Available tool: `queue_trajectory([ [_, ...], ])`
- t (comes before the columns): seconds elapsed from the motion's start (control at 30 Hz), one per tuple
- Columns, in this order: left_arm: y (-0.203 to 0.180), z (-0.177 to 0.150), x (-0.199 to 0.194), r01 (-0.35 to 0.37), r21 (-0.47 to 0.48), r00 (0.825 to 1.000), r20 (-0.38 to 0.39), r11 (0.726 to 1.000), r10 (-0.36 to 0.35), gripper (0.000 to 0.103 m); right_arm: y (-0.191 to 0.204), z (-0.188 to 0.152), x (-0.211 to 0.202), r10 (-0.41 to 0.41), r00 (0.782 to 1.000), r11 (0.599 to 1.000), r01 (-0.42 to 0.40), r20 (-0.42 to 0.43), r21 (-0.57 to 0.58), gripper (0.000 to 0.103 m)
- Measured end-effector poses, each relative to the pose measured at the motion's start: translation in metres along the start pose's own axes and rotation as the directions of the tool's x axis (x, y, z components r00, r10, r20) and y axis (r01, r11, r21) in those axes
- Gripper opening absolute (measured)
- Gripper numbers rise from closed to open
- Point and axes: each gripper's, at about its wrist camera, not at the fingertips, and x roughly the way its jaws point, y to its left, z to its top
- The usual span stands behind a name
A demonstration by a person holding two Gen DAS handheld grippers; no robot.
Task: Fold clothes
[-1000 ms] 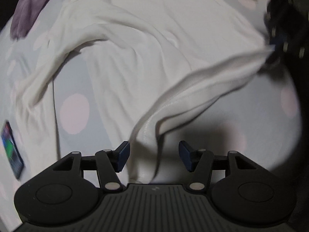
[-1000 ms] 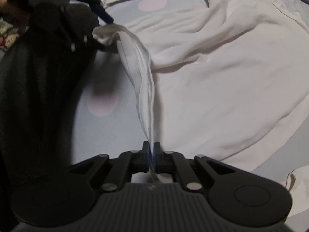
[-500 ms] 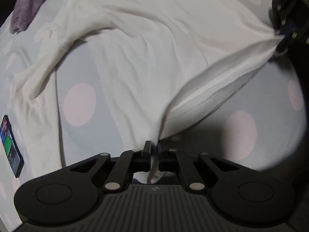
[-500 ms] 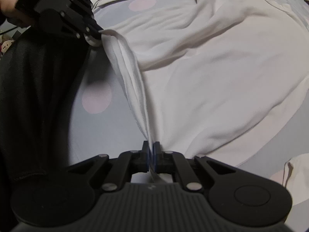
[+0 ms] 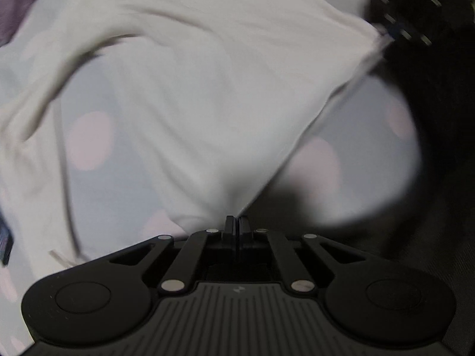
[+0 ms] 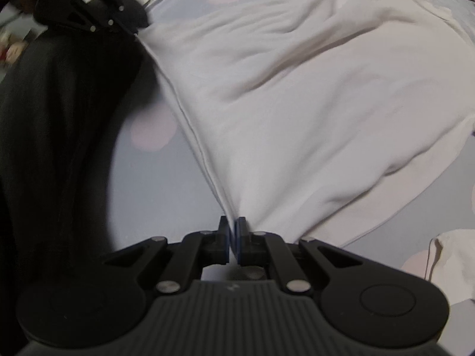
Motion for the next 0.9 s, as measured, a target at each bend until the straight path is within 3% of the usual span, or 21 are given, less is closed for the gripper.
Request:
queue_trajectory([
  [0.17,-0.017,0.006,0.000,0.087,0.059,0.996,-0.029,0.994,-0.086,0.000,0.010,-0.007,-0.003,0.007,0.996,0.996,-0.014,-0.084,-0.085,0.005],
  [0.3,-0.026,0.014,0.002,0.142,0.086,0.988,-0.065,0.986,-0.137,0.000,0.006,-0.009,-0.001,-0.007,0.992,0.996,-0.005,-0.126,-0.089,0.005],
  [0.37,-0.030,0.018,0.003,0.170,0.099,0.983,-0.083,0.980,-0.162,0.000,0.009,-0.010,0.007,-0.026,0.986,0.994,0.009,-0.164,-0.107,0.018],
  [0.43,-0.034,0.022,0.005,0.198,0.111,0.977,-0.102,0.974,-0.187,0.006,0.014,-0.012,0.013,-0.036,0.979,0.988,0.005,-0.200,-0.151,0.036],
  [0.5,-0.027,0.021,-0.009,0.215,0.096,0.976,-0.064,0.972,-0.210,0.022,0.009,-0.011,0.008,-0.021,0.983,0.991,-0.004,-0.183,-0.136,0.036],
  [0.6,-0.007,0.025,-0.030,0.212,0.047,0.977,0.021,0.976,-0.213,0.029,-0.020,-0.007,-0.014,-0.012,0.995,1.000,0.010,-0.097,-0.022,0.036],
  [0.67,0.014,0.032,-0.044,0.183,-0.004,0.978,0.098,0.983,-0.182,0.034,-0.042,-0.004,-0.028,-0.034,0.999,0.998,0.035,-0.039,0.043,0.036],
  [0.7,0.029,0.039,-0.050,0.141,-0.053,0.980,0.151,0.989,-0.132,0.045,-0.055,-0.002,-0.035,-0.050,0.999,0.995,0.051,-0.008,0.081,0.036],
  [0.77,0.062,0.054,-0.058,0.046,-0.203,0.968,0.250,0.978,0.006,0.056,-0.085,0.003,-0.047,-0.098,0.994,0.981,0.087,0.052,0.175,0.036],
  [0.8,0.082,0.061,-0.060,0.003,-0.296,0.953,0.292,0.955,0.087,0.056,-0.101,0.006,-0.051,-0.131,0.988,0.968,0.111,0.077,0.227,0.036],
  [0.9,0.136,0.086,-0.055,-0.038,-0.491,0.911,0.340,0.870,0.232,0.053,-0.143,0.016,-0.057,-0.247,0.961,0.911,0.185,0.126,0.370,0.036],
])
